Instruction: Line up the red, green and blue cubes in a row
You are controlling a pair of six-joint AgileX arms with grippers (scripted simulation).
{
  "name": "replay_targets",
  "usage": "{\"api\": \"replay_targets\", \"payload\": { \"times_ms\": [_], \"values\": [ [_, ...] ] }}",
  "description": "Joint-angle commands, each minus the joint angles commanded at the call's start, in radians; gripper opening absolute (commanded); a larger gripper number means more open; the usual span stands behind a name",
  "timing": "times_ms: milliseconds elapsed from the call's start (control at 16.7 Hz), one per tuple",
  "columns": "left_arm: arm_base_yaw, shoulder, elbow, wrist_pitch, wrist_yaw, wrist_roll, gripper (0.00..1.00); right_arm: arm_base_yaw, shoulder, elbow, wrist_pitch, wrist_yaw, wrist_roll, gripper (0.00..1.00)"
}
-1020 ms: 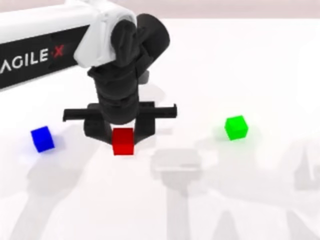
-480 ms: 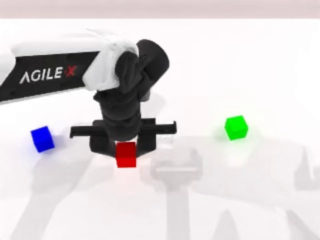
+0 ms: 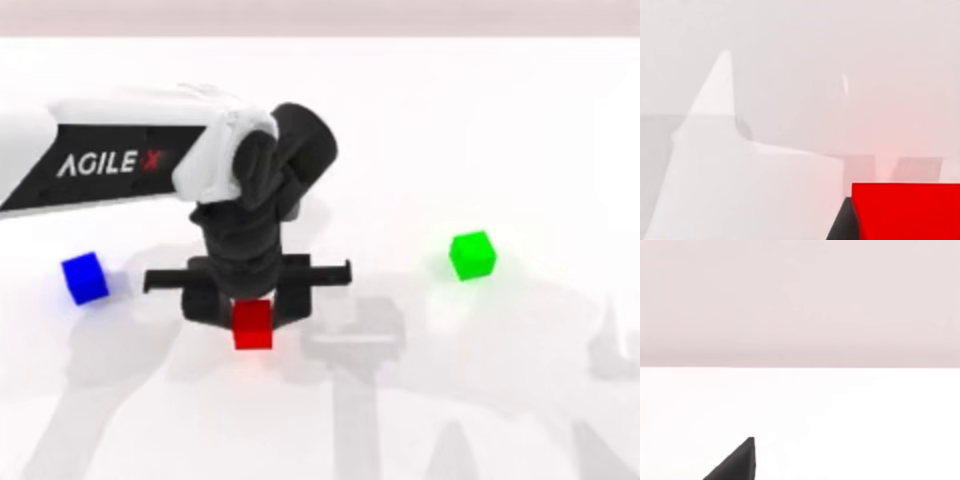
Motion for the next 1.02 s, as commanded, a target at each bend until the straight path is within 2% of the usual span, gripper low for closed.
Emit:
{"api": "replay_targets", "payload": {
  "times_ms": [720, 1020],
  "values": [
    [0.0, 0.0, 0.0, 0.0, 0.0, 0.0, 0.98, 0.0, 0.0, 0.0, 0.0, 0.0, 0.0, 1.0],
    [0.0, 0.0, 0.0, 0.0, 0.0, 0.0, 1.0, 0.0, 0.0, 0.0, 0.0, 0.0, 0.0, 1.0]
  ]
}}
